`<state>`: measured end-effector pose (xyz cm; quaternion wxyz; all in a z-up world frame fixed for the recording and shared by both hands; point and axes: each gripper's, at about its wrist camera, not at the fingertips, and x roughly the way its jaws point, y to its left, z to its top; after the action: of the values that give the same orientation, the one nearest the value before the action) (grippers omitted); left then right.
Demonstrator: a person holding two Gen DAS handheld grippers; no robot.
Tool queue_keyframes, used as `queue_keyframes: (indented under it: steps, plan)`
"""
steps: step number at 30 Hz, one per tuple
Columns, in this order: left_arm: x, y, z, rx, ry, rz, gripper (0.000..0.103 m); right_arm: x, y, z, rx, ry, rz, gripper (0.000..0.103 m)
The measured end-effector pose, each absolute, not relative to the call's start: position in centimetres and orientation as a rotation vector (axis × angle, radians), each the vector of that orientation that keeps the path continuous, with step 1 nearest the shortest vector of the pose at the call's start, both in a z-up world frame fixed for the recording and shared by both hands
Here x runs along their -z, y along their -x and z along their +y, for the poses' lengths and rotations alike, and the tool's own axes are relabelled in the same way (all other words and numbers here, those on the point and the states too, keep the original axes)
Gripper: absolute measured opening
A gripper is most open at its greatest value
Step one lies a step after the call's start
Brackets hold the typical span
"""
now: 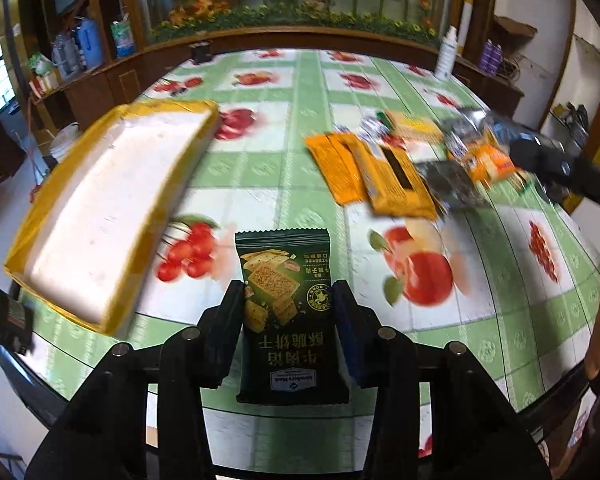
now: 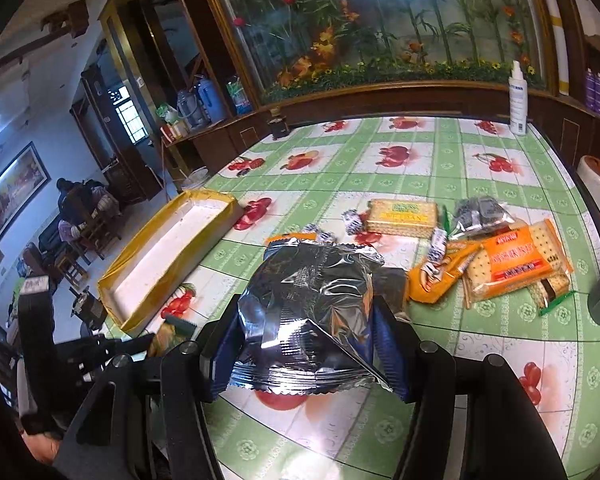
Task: Organize snacks
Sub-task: 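Carry dark green packet in left tool and silver bag in right tool over yellow tray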
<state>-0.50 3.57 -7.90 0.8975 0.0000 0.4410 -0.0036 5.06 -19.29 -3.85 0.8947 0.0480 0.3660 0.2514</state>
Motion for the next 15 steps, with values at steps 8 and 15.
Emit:
queue_keyframes:
  steps: [8,15]
  plan:
    - [6.2,0.3,7.6,-0.089,0.045,0.860,0.042,2.6,-4.6,-15.6,-0.598,-0.050,0.739,0.062]
    - [5.7,0.2,10.2,-0.149,0.074,0.836,0.042,2.3,-4.5,-12.9,-0.639,-0.011,0.730,0.062]
